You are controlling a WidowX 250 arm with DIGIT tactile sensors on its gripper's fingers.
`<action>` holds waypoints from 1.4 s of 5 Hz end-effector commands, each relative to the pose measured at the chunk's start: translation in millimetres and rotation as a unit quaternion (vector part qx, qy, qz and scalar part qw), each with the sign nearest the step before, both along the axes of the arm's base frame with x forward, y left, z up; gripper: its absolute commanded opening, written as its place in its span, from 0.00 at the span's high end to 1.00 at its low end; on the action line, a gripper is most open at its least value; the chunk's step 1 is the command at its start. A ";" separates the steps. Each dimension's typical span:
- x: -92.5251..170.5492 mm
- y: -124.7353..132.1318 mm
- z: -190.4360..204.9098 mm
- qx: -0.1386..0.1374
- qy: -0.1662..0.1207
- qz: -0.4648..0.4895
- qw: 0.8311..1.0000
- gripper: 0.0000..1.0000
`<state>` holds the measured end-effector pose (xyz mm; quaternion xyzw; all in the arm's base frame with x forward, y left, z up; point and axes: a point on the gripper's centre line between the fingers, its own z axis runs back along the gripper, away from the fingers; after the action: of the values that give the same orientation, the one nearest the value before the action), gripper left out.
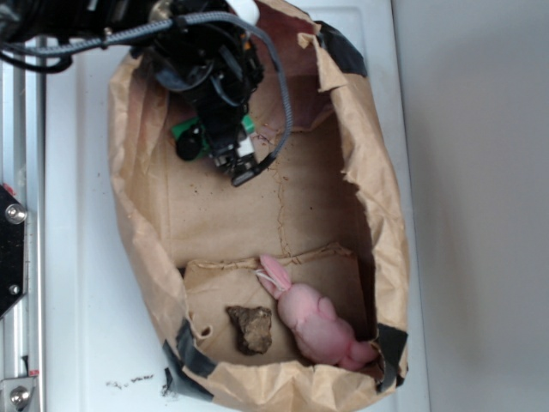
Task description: Grab the green block.
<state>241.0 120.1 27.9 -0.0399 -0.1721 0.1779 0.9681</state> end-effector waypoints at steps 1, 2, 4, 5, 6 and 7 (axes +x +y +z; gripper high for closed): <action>3.3 -9.0 68.4 -0.001 -0.022 -0.052 0.998 1.00; 8.4 -28.4 100.8 -0.004 -0.041 -0.091 0.995 1.00; 27.3 -61.5 132.3 0.057 -0.021 -0.205 0.977 1.00; 36.1 -69.5 138.5 0.080 -0.018 -0.231 0.970 1.00; 45.0 -78.0 150.1 0.094 -0.028 -0.240 0.966 1.00; 53.3 -77.8 164.0 0.082 -0.030 -0.234 0.968 1.00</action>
<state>290.1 44.3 174.8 -0.0154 -0.1717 -0.0621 0.9831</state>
